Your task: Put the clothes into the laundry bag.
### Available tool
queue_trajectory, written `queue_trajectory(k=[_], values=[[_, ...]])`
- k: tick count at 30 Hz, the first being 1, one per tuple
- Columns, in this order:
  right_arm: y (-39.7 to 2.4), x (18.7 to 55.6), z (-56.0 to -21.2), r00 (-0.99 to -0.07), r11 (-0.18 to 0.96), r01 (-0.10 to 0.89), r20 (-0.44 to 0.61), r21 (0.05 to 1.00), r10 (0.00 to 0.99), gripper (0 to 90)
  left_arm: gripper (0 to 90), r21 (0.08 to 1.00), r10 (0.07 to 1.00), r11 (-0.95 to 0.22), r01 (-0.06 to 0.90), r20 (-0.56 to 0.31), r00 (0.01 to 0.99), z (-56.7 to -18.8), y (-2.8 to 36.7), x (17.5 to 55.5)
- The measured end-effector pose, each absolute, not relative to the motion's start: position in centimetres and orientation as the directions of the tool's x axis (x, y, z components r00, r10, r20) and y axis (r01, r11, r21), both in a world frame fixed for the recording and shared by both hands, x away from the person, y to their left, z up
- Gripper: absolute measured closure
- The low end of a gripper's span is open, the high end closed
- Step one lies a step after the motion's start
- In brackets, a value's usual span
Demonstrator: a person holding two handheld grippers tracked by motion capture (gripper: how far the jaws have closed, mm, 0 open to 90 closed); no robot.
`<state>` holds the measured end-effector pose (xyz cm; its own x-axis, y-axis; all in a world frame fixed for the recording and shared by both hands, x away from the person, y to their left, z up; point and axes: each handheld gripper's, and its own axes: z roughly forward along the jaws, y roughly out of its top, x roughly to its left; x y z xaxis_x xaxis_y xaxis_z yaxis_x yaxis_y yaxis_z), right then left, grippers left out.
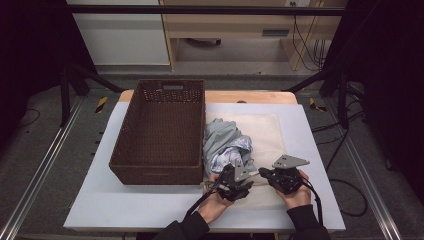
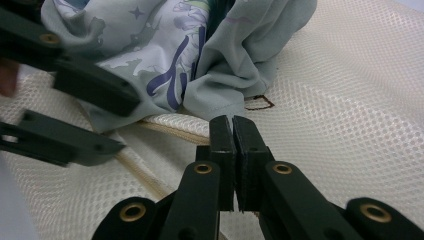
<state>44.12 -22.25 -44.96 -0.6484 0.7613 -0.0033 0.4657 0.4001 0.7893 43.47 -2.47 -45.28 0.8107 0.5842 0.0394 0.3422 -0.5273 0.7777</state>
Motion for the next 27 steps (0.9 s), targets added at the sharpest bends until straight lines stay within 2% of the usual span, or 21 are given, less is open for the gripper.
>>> queue_trajectory(k=[1, 3, 10, 14, 16, 17, 19, 23, 25, 26, 27], values=[[-22.3, 44.1, -44.9, -0.650, 0.398, 0.460, -0.004, 0.793, 0.760, 88.4, 61.5, 0.768, 0.597, -0.544, 0.337, 0.073, 0.799, -45.6, -2.9, 43.9], [-22.3, 44.1, -44.9, -0.645, 0.392, 0.460, -0.004, 0.797, 0.765, 88.4, 61.3, 0.765, 0.599, -0.551, 0.335, 0.083, 0.796, -45.8, -3.1, 44.2], [-22.5, 43.9, -44.5, -0.641, 0.362, 0.445, 0.008, 0.819, 0.768, 89.4, 62.2, 0.735, 0.589, -0.576, 0.358, 0.069, 0.805, -46.8, -2.5, 44.8], [-22.5, 43.6, -43.9, -0.628, 0.352, 0.429, -0.006, 0.832, 0.778, 90.0, 61.9, 0.693, 0.584, -0.620, 0.368, 0.094, 0.806, -47.4, -2.3, 44.9], [-22.9, 43.6, -43.8, -0.626, 0.339, 0.427, 0.003, 0.839, 0.780, 90.0, 67.9, 0.704, 0.591, -0.613, 0.359, 0.106, 0.800, -47.6, -2.2, 44.8], [-22.9, 43.6, -43.8, -0.626, 0.339, 0.427, 0.003, 0.839, 0.780, 90.0, 67.9, 0.703, 0.598, -0.614, 0.358, 0.119, 0.793, -47.6, -2.3, 44.8], [-23.1, 43.7, -44.0, -0.632, 0.349, 0.437, 0.006, 0.829, 0.775, 90.0, 80.2, 0.704, 0.603, -0.608, 0.367, 0.108, 0.791, -47.6, -2.3, 45.0], [-22.6, 43.7, -45.2, -0.663, 0.396, 0.454, 0.006, 0.798, 0.748, 90.0, 85.2, 0.708, 0.610, -0.588, 0.392, 0.070, 0.789, -47.4, -2.0, 45.4], [-22.2, 43.6, -45.8, -0.678, 0.418, 0.452, -0.001, 0.788, 0.735, 79.3, 86.0, 0.713, 0.610, -0.581, 0.392, 0.063, 0.790, -47.1, -1.9, 45.4], [-22.2, 43.6, -45.8, -0.678, 0.418, 0.452, -0.001, 0.788, 0.735, 79.3, 86.0, 0.714, 0.610, -0.580, 0.393, 0.061, 0.790, -47.0, -1.9, 45.4], [-22.1, 43.6, -46.0, -0.683, 0.425, 0.453, -0.001, 0.784, 0.731, 75.2, 86.1, 0.719, 0.610, -0.574, 0.391, 0.058, 0.790, -46.8, -1.8, 45.4]])
